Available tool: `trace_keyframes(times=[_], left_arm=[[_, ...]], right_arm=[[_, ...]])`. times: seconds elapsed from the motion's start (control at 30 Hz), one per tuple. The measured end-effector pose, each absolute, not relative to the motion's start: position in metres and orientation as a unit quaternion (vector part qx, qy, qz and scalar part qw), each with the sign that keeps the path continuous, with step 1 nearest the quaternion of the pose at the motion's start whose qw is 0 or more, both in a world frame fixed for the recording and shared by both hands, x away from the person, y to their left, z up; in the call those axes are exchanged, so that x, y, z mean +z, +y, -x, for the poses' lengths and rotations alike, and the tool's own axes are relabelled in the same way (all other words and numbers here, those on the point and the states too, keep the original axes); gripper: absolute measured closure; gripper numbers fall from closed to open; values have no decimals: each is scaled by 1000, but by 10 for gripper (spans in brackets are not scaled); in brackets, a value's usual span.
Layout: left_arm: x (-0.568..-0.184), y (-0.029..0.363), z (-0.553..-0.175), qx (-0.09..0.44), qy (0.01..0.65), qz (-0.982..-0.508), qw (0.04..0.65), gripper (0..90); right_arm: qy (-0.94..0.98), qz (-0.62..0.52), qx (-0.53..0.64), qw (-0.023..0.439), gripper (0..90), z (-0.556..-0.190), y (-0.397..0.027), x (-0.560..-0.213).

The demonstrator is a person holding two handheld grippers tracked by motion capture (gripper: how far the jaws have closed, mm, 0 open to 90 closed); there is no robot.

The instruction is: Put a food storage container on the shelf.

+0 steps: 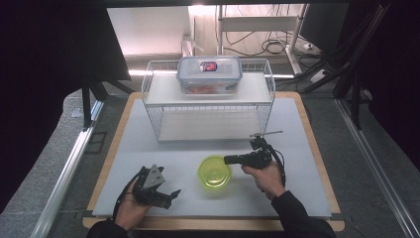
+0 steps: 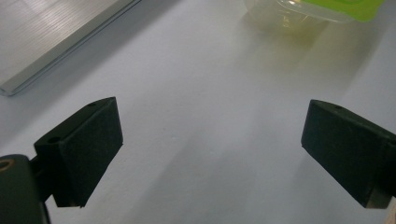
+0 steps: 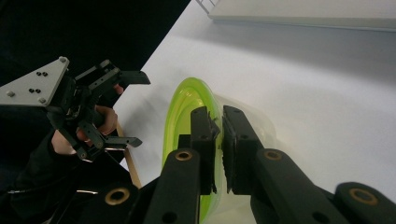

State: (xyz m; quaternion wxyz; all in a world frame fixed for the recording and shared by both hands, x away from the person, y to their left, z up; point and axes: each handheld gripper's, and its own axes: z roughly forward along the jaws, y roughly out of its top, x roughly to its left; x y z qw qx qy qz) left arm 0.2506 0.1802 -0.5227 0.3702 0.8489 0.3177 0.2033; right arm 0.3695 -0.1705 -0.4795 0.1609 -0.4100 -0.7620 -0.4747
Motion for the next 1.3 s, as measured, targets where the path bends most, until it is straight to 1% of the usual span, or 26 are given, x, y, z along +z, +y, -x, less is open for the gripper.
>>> trace_keyframes(times=[0.03, 0.1, 0.2, 0.27, 0.43, 0.83, 1.3], left_arm=[[-523, 180, -251, 203, 318, -849, 370, 51], [-523, 180, -251, 203, 318, -849, 370, 51], [-523, 180, -251, 203, 317, -849, 370, 51], [-523, 180, -251, 203, 318, -849, 370, 51], [-522, 181, -251, 204, 320, -846, 375, 50], [-517, 184, -250, 201, 327, -834, 397, 42], [-517, 185, -250, 201, 326, -834, 398, 41]], right_arm=[[-761, 411, -476, 160, 843, -370, -171, -479], [-752, 412, -484, 175, 844, -371, -173, -479], [-752, 413, -486, 167, 844, -371, -174, -475], [-746, 411, -494, 174, 844, -372, -175, -474], [-740, 409, -507, 172, 843, -373, -178, -464], [-717, 396, -546, 173, 843, -379, -184, -427], [-703, 380, -578, 166, 843, -389, -185, -382]])
